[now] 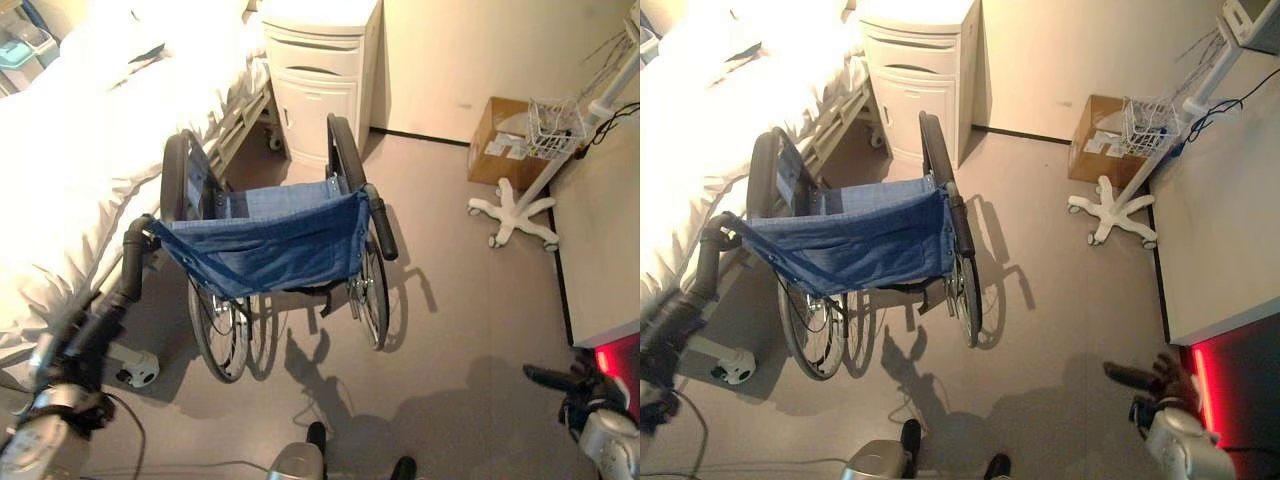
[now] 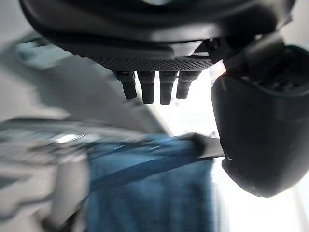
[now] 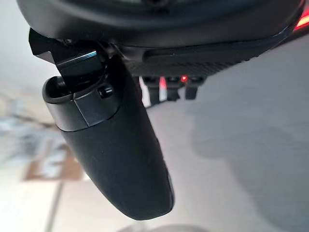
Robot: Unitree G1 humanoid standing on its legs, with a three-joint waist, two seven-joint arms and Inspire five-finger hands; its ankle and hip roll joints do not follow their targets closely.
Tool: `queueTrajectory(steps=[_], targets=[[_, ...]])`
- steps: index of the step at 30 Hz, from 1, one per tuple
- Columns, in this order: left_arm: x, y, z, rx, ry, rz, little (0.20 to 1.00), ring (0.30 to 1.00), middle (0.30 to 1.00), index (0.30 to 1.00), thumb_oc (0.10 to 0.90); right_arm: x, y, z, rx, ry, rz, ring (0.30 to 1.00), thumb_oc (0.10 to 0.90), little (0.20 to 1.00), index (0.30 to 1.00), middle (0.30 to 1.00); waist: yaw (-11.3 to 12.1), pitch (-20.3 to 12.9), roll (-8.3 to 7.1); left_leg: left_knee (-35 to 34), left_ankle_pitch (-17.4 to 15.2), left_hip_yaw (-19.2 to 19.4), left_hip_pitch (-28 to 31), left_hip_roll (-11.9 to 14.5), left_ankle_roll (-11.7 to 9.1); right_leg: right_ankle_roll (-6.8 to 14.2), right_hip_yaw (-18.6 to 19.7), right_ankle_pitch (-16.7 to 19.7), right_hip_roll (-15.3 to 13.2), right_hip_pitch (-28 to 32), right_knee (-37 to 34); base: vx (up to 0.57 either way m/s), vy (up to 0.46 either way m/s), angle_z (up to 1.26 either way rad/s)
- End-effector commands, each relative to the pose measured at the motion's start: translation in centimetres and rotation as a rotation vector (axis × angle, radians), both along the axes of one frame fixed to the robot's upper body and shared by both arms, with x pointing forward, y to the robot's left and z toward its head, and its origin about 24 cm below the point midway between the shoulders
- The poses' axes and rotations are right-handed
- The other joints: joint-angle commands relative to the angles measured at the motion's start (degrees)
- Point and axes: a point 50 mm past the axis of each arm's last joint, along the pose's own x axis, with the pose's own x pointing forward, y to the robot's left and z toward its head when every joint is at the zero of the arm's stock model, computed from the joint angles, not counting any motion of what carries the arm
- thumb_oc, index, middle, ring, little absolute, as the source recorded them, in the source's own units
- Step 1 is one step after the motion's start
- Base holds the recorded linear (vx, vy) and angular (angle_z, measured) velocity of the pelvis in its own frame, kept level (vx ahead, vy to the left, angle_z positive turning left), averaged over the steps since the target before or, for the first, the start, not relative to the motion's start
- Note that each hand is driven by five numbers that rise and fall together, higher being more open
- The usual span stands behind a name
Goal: Push the wheelchair next to the bed
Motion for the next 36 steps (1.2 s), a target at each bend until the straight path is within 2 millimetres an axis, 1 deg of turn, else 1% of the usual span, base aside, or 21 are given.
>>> queueTrajectory(steps=[1,2,3,4,5,7,8,10,11,14,16,18,19,21,24,25,29,31,36], targets=[[0.1,0.1,-1.2,0.040,0.080,0.009,0.900,0.900,0.900,0.900,0.800,1.7,-0.1,1.0,-0.154,-0.060,0.037,0.900,0.800,0.900,0.900,0.900,-0.28,-0.73,-0.31,-0.36,2.04,-2.80,-3.18,-0.41,-2.99,-1.13,-1.71,-1.14,1.92,0.54,3.36,-0.01,0.001,0.07],[-0.5,-0.8,-3.8,-0.029,0.166,0.013,0.900,0.900,0.900,0.900,0.800,1.1,0.8,-0.7,-0.118,-0.007,0.041,0.900,0.800,0.900,0.900,0.900,-0.44,-0.69,-0.26,-0.74,2.12,-2.79,-2.90,-0.45,-2.86,-1.14,-1.74,-1.02,1.94,0.57,3.34,0.00,0.000,0.00],[-1.0,-1.4,-5.2,-0.060,0.222,0.020,0.900,0.900,0.900,0.900,0.800,0.6,1.3,-1.7,-0.092,0.028,0.039,0.900,0.800,0.900,0.900,0.900,-0.55,-0.72,-0.23,-1.03,2.18,-2.74,-2.70,-0.46,-2.78,-1.11,-1.79,-0.91,1.95,0.56,3.32,0.00,0.000,0.00],[-1.6,-2.2,-7.2,-0.099,0.295,0.028,0.900,0.900,0.900,0.900,0.800,0.0,2.1,-3.1,-0.058,0.073,0.031,0.900,0.800,0.900,0.900,0.900,-0.73,-0.74,-0.16,-1.51,2.22,-2.67,-2.34,-0.50,-2.69,-1.04,-1.85,-0.75,1.94,0.55,3.26,0.00,0.000,0.00],[-1.9,-2.6,-7.8,-0.133,0.340,0.028,0.900,0.900,0.900,0.900,0.800,-0.3,2.4,-3.6,-0.039,0.101,0.029,0.900,0.800,0.900,0.900,0.900,-0.82,-0.75,-0.14,-1.68,2.21,-2.65,-2.21,-0.52,-2.66,-1.01,-1.85,-0.71,1.94,0.55,3.23,0.00,0.000,0.00],[-4.2,-4.6,-11.8,-0.246,0.478,0.057,0.900,0.900,0.900,0.900,0.800,-2.2,3.6,-6.4,0.055,0.202,0.021,0.900,0.800,0.900,0.900,0.900,-1.27,-1.02,0.04,-2.54,2.06,-2.41,-1.35,-0.54,-2.43,-0.87,-1.88,-0.42,1.89,0.25,3.22,0.00,0.000,0.00],[-4.5,-4.9,-12.2,-0.269,0.498,0.066,0.900,0.900,0.900,0.900,0.800,-2.5,3.8,-6.7,0.067,0.217,0.022,0.900,0.800,0.900,0.900,0.900,-1.36,-1.07,0.07,-2.65,2.05,-2.36,-1.25,-0.53,-2.40,-0.83,-1.84,-0.38,1.88,0.19,3.21,0.00,0.000,0.00],[-6.1,-7.2,-14.8,-0.372,0.618,0.059,0.900,0.900,0.900,0.900,0.800,-3.9,5.1,-8.5,0.121,0.310,0.061,0.900,0.800,0.900,0.900,0.900,-2.31,-1.44,0.17,-3.45,1.66,-1.75,-0.18,-0.51,-2.09,-0.62,-1.37,-0.17,1.81,-0.26,3.26,0.02,0.031,0.04],[-6.6,-8.2,-15.7,-0.396,0.655,0.055,0.900,0.900,0.900,0.900,0.800,-4.4,5.6,-9.1,0.125,0.342,0.095,0.900,0.800,0.900,0.900,0.900,-2.74,-1.68,0.24,-3.68,1.51,-1.51,0.08,-0.48,-2.00,-0.56,-1.08,-0.07,1.79,-0.46,3.25,0.02,0.024,0.03],[-7.2,-10.0,-17.0,-0.452,0.729,0.085,0.900,0.900,0.900,0.900,0.800,-5.0,6.9,-10.1,0.143,0.425,0.255,0.900,0.800,0.900,0.900,0.900,-3.92,-2.25,0.31,-4.47,1.15,-0.79,1.05,-0.40,-1.80,-0.43,-0.41,0.11,1.82,-0.68,3.11,0.01,0.005,-0.01],[-7.2,-10.3,-17.4,-0.434,0.753,0.097,0.900,0.900,0.900,0.900,0.800,-5.7,7.9,-10.6,0.171,0.471,0.320,0.900,0.800,0.900,0.900,0.900,-4.66,-2.76,0.20,-5.29,1.06,-0.49,1.81,-0.39,-1.81,-0.34,-0.09,0.26,1.92,-0.75,2.97,0.03,0.007,-0.05],[-7.1,-10.2,-17.5,-0.362,0.778,0.073,0.900,0.900,0.900,0.900,0.800,-6.6,8.6,-11.1,0.212,0.505,0.351,0.900,0.800,0.900,0.900,0.900,-5.36,-3.29,0.03,-5.90,1.06,-0.40,2.35,-0.37,-1.86,-0.26,0.21,0.52,2.03,-0.97,2.93,0.03,0.001,-0.04],[-7.1,-10.3,-17.6,-0.333,0.795,0.052,0.900,0.900,0.900,0.900,0.800,-7.0,9.0,-11.4,0.236,0.517,0.353,0.900,0.800,0.900,0.900,0.900,-5.78,-3.86,-0.09,-6.16,1.13,-0.43,2.33,-0.42,-1.84,-0.24,0.43,0.71,2.11,-1.36,2.89,0.05,0.003,-0.04],[-7.2,-10.5,-17.8,-0.278,0.819,0.017,0.900,0.900,0.900,0.900,0.800,-8.5,9.9,-12.0,0.360,0.559,0.341,0.900,0.800,0.900,0.900,0.900,-6.76,-5.15,-0.20,-6.65,1.03,-0.23,2.80,-0.48,-1.86,-0.32,1.19,0.99,2.38,-1.80,2.69,0.06,0.005,-0.06],[-7.2,-10.6,-17.9,-0.215,0.827,-0.009,0.900,0.900,0.900,0.900,0.800,-9.3,10.6,-12.3,0.455,0.550,0.333,0.900,0.800,0.900,0.900,0.900,-7.24,-6.07,-0.16,-6.92,0.75,-0.14,3.28,-0.60,-1.85,-0.42,1.65,1.02,2.55,-1.88,2.51,0.06,0.005,-0.11],[-7.4,-10.8,-18.0,-0.182,0.847,-0.052,0.900,0.900,0.900,0.900,0.800,-10.0,11.0,-12.5,0.521,0.565,0.306,0.900,0.800,0.900,0.900,0.900,-7.52,-6.71,-0.08,-6.92,0.43,-0.07,3.51,-0.72,-1.82,-0.50,1.97,0.98,2.75,-1.98,2.44,0.06,0.004,-0.14],[-8.1,-11.5,-18.3,-0.180,0.885,-0.115,0.900,0.900,0.900,0.900,0.800,-11.0,11.2,-12.7,0.597,0.581,0.287,0.900,0.800,0.900,0.900,0.900,-7.80,-7.66,0.23,-6.92,-0.19,0.16,3.92,-0.79,-1.71,-0.65,2.21,0.93,2.92,-2.00,2.24,0.05,0.009,-0.06],[-8.7,-11.6,-18.5,-0.192,0.907,-0.105,0.900,0.900,0.900,0.900,0.800,-11.1,11.6,-12.7,0.635,0.573,0.267,0.900,0.800,0.900,0.900,0.900,-8.04,-8.04,0.44,-6.92,-0.54,0.18,4.15,-0.89,-1.59,-0.70,2.42,0.87,3.02,-1.97,2.16,0.04,0.015,-0.02],[-9.5,-11.7,-18.7,-0.233,0.936,-0.093,0.900,0.900,0.900,0.900,0.800,-11.4,11.7,-12.8,0.661,0.572,0.233,0.900,0.800,0.900,0.900,0.900,-8.44,-8.65,0.88,-6.92,-1.08,0.29,4.56,-0.99,-1.39,-0.78,2.82,0.60,3.10,-1.98,2.37,0.04,0.015,-0.01]])
